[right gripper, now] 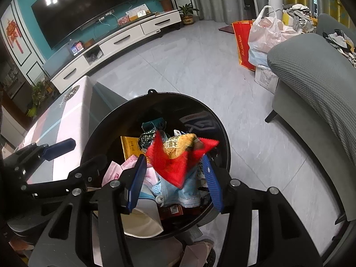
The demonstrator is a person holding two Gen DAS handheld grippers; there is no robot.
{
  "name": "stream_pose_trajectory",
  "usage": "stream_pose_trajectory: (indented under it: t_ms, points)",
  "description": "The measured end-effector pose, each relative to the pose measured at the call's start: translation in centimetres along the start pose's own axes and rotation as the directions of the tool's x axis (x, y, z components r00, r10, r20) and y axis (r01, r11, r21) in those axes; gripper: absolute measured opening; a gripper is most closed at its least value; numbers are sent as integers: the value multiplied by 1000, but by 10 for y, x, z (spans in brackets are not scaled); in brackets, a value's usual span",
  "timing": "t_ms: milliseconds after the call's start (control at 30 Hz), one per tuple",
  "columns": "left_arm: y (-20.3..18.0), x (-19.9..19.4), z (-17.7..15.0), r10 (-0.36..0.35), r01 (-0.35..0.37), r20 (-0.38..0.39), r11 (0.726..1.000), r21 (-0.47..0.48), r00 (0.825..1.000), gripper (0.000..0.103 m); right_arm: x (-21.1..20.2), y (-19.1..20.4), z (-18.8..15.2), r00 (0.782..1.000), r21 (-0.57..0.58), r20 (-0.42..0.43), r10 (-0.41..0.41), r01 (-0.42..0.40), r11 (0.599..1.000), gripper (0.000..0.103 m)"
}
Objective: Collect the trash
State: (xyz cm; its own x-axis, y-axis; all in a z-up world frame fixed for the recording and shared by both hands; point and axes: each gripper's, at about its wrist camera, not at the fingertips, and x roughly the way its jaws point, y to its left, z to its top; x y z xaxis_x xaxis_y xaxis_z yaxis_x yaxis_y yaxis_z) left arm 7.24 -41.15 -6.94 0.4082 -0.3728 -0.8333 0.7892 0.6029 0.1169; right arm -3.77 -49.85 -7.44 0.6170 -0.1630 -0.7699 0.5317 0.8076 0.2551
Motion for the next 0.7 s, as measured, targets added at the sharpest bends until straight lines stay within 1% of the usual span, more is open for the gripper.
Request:
stream_pose_trajectory:
  t_ms: [367, 700]
  points:
    - [3, -7, 2, 2, -1, 21, 1000, -5, 1000, 70, -5, 1, 1, 1000, -1, 10, -2, 2, 1000, 52]
    - [5, -12, 2, -3, 4, 36, 1000, -18, 999, 79, -10, -1, 3, 1000, 7, 15, -9, 9, 1000, 52]
